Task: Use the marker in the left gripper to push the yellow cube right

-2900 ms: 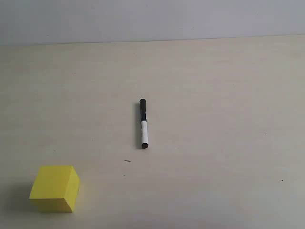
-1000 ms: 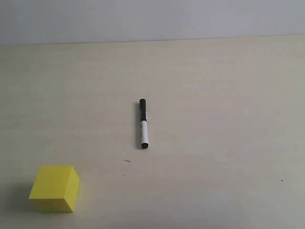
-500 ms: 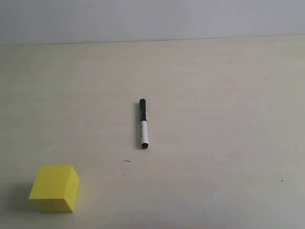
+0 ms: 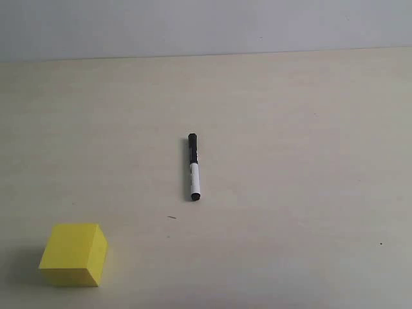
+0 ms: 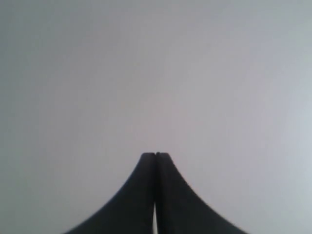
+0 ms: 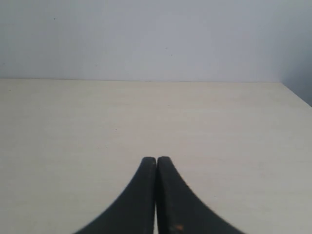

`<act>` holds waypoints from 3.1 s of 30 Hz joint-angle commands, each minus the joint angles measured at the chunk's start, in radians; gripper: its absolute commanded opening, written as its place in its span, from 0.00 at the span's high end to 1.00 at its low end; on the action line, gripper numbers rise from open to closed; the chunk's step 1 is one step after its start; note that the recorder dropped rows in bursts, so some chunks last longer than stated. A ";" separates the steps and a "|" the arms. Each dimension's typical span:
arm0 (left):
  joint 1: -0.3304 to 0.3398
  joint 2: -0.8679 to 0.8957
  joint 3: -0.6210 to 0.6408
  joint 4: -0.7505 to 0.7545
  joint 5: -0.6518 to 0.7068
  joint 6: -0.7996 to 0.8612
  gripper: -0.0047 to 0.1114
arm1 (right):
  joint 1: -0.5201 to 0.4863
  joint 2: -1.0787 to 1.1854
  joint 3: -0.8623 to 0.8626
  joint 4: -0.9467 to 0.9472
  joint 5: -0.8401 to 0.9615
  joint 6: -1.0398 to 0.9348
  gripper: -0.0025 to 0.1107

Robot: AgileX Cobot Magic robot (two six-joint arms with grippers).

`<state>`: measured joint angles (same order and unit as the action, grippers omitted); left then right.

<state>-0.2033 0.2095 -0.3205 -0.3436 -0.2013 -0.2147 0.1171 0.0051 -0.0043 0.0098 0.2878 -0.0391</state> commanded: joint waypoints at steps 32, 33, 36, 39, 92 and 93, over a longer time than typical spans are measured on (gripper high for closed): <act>-0.548 1.694 -1.255 0.364 1.422 -0.251 0.95 | -0.006 -0.005 0.004 0.001 -0.004 -0.001 0.98; -0.554 1.718 -1.277 0.360 1.422 -0.261 0.93 | -0.006 -0.005 0.004 0.001 -0.004 -0.001 0.98; -0.563 1.775 -1.334 0.351 1.422 -0.293 0.81 | -0.006 -0.005 0.004 0.001 -0.004 -0.001 0.98; -0.566 1.820 -1.346 0.307 1.415 -0.292 0.63 | -0.006 -0.005 0.004 0.001 -0.004 -0.001 0.98; -0.527 2.038 -1.346 0.295 1.158 -0.400 0.46 | -0.006 -0.005 0.004 0.001 -0.006 -0.001 0.98; -0.527 2.038 -1.346 0.295 1.156 -0.400 0.46 | -0.006 -0.005 0.004 0.001 -0.006 -0.001 0.98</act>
<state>-0.7324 2.2505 -1.6613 -0.0577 0.9592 -0.6090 0.1171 0.0051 -0.0043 0.0098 0.2878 -0.0391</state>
